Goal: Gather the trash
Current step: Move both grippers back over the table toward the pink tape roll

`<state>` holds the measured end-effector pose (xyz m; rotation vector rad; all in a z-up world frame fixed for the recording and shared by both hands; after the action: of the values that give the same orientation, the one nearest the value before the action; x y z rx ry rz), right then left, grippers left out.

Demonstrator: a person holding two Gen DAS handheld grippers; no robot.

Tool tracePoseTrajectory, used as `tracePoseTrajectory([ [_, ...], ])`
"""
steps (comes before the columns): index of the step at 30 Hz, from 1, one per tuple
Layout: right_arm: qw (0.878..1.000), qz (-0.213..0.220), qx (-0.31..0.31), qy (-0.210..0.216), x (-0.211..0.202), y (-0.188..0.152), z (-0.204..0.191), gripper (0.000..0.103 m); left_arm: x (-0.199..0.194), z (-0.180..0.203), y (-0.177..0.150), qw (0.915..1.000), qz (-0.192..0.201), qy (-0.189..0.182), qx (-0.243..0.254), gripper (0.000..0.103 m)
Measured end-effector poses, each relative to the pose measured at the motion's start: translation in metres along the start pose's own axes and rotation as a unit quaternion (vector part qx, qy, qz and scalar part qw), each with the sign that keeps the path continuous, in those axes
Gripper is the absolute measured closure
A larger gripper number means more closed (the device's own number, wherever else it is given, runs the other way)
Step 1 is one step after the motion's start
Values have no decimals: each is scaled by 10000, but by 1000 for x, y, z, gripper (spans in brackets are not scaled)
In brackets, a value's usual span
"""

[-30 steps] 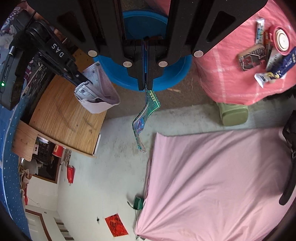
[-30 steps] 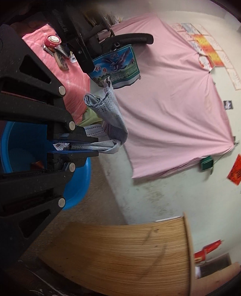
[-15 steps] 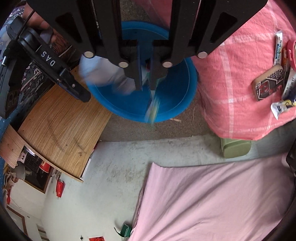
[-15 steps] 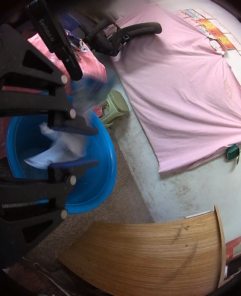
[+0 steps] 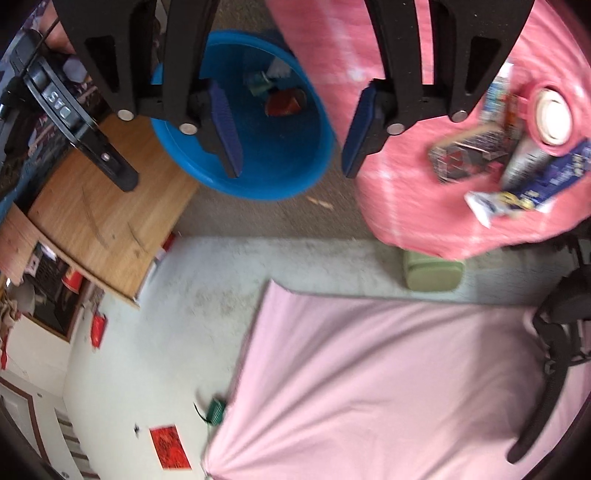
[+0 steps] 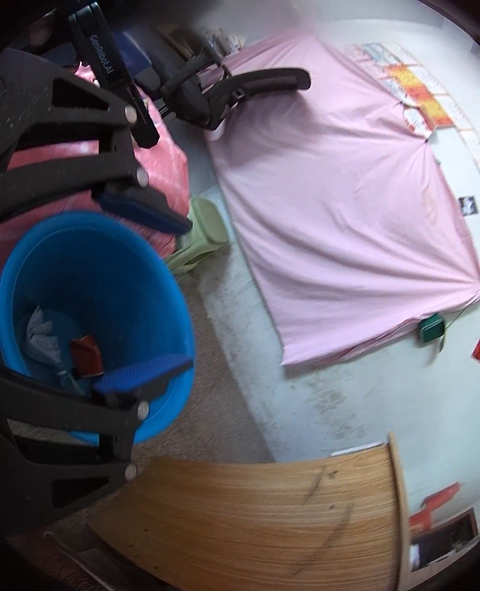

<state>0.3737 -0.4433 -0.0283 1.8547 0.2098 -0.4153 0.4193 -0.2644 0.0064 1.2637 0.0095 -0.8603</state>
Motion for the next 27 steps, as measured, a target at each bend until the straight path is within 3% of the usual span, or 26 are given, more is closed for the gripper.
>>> tracePoseTrajectory([
  [3,9995,260,-103,176,-9,6,-15,0,-21,-11,9,9992,317,228,1,33],
  [6,9975,573,-243,335,-20,11,-33,0,-44,-21,15,9963,718,466,-16,16],
  [9,9942,876,-378,504,-31,16,-51,0,-67,-33,19,9922,1047,675,-8,7],
  [20,9797,1470,-830,1080,-52,17,-124,0,-142,-74,13,9738,1685,1488,345,3],
  [27,9730,1492,-1067,1401,-52,6,-167,0,-169,-101,-1,9648,1830,1837,433,3],
])
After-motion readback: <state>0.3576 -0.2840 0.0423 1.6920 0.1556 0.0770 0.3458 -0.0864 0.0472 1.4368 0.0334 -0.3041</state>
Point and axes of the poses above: each gripper's, at about its wrist camera, not at the fingertips, and x roughly the way its jaws point, z to its right, y to its top, the point moved 5 cm from there along x, roughly the way its jaws point, and after that the axes turned 8 degrees about -y, right-handed, at the moved point
